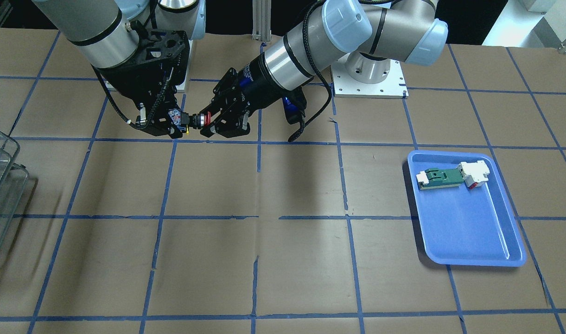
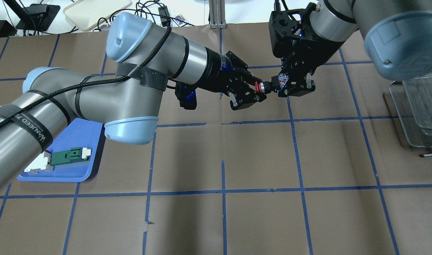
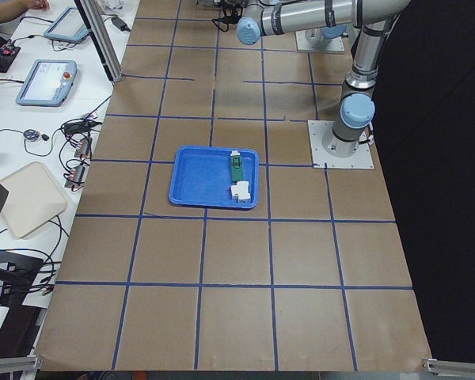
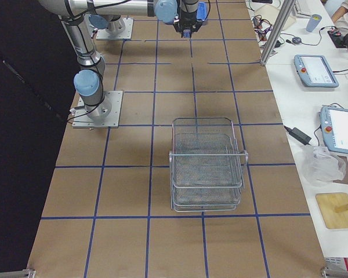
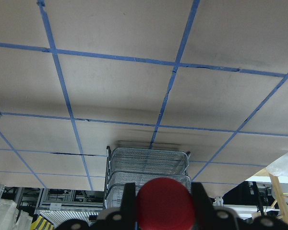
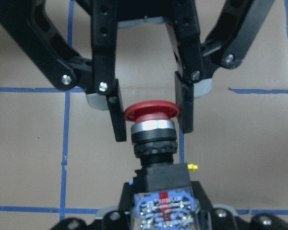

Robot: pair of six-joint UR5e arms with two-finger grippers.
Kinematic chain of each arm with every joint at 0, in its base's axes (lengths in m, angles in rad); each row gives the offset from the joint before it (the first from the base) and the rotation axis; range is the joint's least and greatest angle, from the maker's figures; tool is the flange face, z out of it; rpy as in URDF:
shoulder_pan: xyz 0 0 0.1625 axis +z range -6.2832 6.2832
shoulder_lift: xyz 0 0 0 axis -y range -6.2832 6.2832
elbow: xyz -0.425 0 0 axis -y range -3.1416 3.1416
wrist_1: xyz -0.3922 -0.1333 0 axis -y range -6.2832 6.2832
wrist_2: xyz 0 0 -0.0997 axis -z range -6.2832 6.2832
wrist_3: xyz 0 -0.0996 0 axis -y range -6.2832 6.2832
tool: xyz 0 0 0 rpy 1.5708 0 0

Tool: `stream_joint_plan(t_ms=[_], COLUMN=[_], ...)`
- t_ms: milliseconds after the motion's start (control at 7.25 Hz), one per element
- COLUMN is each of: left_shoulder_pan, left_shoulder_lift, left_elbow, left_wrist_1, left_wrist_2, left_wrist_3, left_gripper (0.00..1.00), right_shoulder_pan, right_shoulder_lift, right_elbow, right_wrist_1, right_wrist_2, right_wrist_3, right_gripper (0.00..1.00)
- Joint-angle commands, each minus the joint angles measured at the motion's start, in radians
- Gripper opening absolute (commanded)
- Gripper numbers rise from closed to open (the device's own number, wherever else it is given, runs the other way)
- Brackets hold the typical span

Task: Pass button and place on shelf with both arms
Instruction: 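Close the right gripper on the push-button body beside the left gripper, then open the left gripper and pull it back from the push-button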

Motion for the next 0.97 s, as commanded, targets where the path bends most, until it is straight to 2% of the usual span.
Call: stream_joint_plan(t_ms=[0,138,276,414,552,828], left_shoulder_pan=[0.0,0.0,0.003,0.003,0.003,0.021], left_shoulder_lift=[0.007,0.01,0.012,0.014,0.014,0.014], left_elbow=[0.0,0.003,0.008,0.011,0.011,0.014], left_wrist_1=[0.0,-0.001,0.0,0.0,0.0,-0.004], left_wrist_2=[0.001,0.001,0.003,0.002,0.001,0.001], left_wrist_3=[0.0,-0.024,-0.066,-0.084,-0.084,-0.065], left_gripper=[0.0,0.19,0.84,0.94,1.0,0.99], right_shoulder_pan=[0.0,0.0,0.0,0.0,0.0,-0.009], right_shoulder_lift=[-0.001,-0.001,-0.002,-0.002,-0.002,0.005], right_elbow=[-0.001,-0.001,-0.001,-0.001,-0.001,0.001], right_wrist_1=[-0.001,-0.001,-0.001,-0.001,-0.001,0.003], right_wrist_2=[0.001,0.002,0.003,0.003,0.003,-0.004], right_wrist_3=[-0.006,-0.008,-0.008,-0.008,-0.008,-0.026], right_gripper=[0.0,0.0,0.0,0.0,0.0,0.0])
